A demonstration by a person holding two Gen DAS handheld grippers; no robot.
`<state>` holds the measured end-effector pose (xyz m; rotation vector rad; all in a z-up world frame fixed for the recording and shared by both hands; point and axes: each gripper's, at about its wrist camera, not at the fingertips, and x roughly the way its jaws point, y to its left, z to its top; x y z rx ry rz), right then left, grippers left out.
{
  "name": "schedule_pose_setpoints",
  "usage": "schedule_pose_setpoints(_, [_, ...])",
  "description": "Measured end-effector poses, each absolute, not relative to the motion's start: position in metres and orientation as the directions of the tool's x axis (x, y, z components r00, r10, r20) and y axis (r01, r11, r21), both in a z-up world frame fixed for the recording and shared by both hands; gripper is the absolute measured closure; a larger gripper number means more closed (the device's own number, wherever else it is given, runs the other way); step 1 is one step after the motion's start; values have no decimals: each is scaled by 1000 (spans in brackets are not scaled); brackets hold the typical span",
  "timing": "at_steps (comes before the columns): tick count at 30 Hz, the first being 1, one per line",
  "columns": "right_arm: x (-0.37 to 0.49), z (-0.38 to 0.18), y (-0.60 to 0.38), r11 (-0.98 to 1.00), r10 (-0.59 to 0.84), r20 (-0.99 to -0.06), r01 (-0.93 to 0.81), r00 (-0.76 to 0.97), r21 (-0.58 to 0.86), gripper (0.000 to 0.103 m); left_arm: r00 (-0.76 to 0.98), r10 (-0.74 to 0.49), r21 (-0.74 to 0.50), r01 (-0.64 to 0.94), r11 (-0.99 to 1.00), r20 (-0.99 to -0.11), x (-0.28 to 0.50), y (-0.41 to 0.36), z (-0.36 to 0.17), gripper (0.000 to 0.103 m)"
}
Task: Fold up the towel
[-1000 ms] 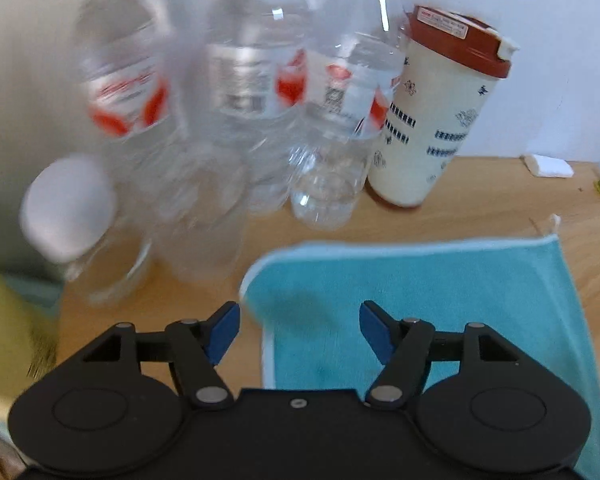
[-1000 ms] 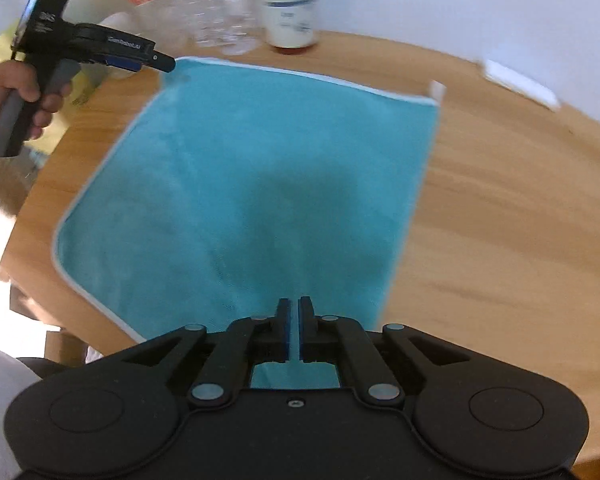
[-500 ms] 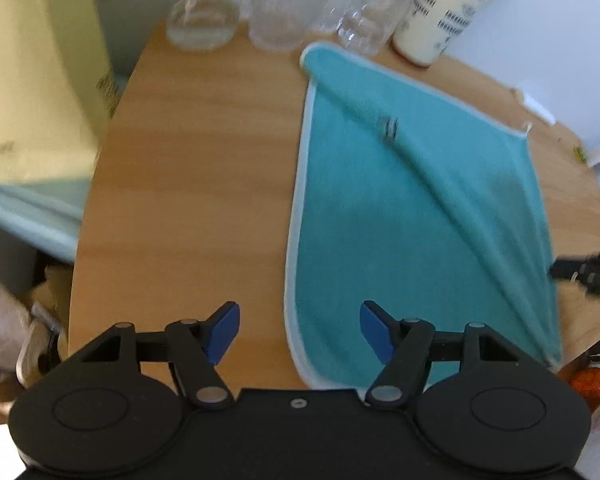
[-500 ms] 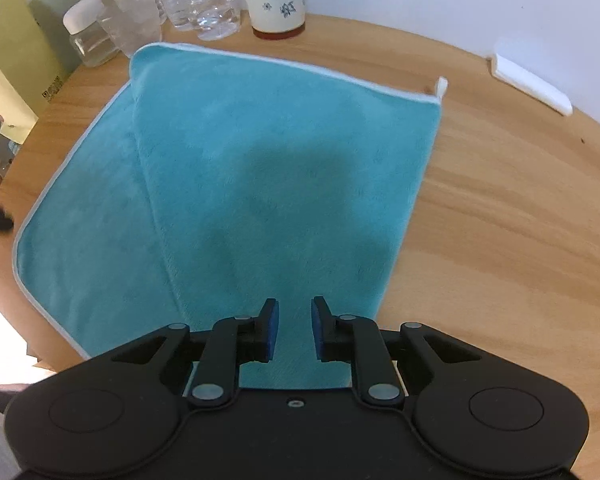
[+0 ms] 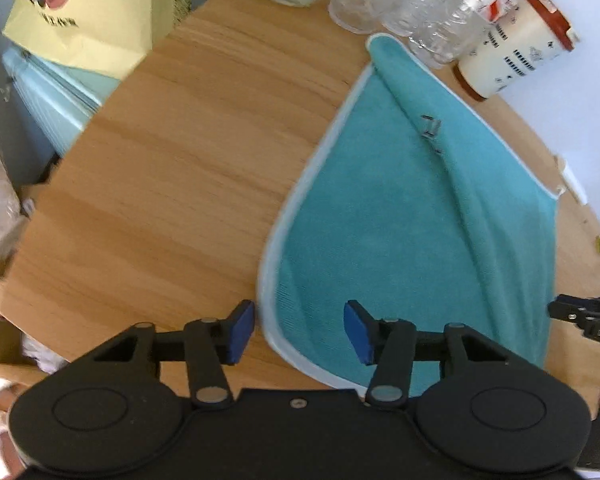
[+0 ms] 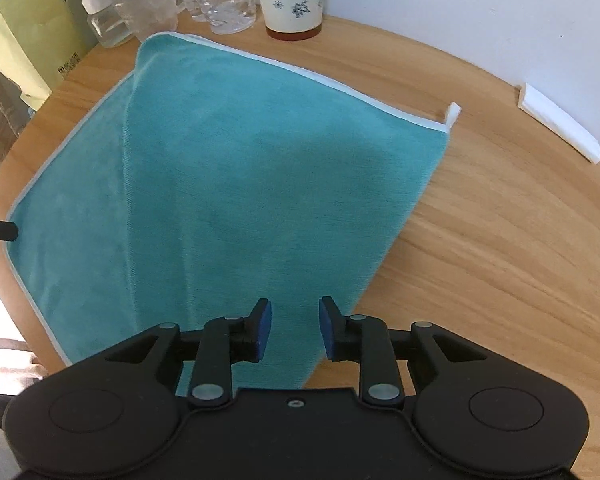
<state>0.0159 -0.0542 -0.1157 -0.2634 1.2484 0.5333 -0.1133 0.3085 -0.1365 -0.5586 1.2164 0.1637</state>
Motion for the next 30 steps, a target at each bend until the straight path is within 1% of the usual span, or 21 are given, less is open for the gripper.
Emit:
schedule_pose_setpoints(1, [18,-117,-58,852,245,-946,-512,211,106,73,364,-180,-330,-408,851,-914,-114,306,-136,72])
schedule_pose_setpoints(2, [19,-119,-61,854,250,-946,-507,207,115,73,375,-188,-342,-404,848,-908,-115,304,-135,77])
schedule_pose_setpoints(3, [20,-120,-63,855,250,-946,-506,204,117,72,376,-181,-339,-410,847,-909,-115,302,-136,91])
schedule_pose_setpoints(4, [21,-121,-65,855,250,-947,-505,202,118,72,378,-170,-333,-422,843,-910,-116,301,-137,95])
schedule_pose_setpoints(8, [22,-121,-70,840,261,-944,-529,200,120,71,418,-175,-372,-454,810,-891,-121,298,-133,97])
schedule_pose_setpoints(9, [22,-121,-72,839,265,-943,-530,201,123,70,431,-175,-378,-448,810,-885,-120,296,-130,99])
schedule_pose_setpoints(13, [27,-120,-80,842,276,-939,-523,207,132,69,498,-156,-398,-425,813,-853,-115,285,-113,100])
schedule_pose_setpoints(15, [27,-118,-83,839,290,-933,-527,214,140,69,518,-182,-427,-406,808,-836,-109,278,-105,100])
schedule_pose_setpoints(18, [28,-114,-91,843,307,-926,-514,220,158,69,536,-188,-434,-379,818,-823,-96,263,-97,100])
schedule_pose_setpoints(24, [28,-113,-109,852,315,-918,-498,239,163,68,609,-267,-534,-309,787,-747,-62,239,-74,100])
schedule_pose_setpoints(30, [26,-114,-134,868,338,-908,-454,247,199,68,639,-331,-573,-213,791,-694,-22,201,-55,100])
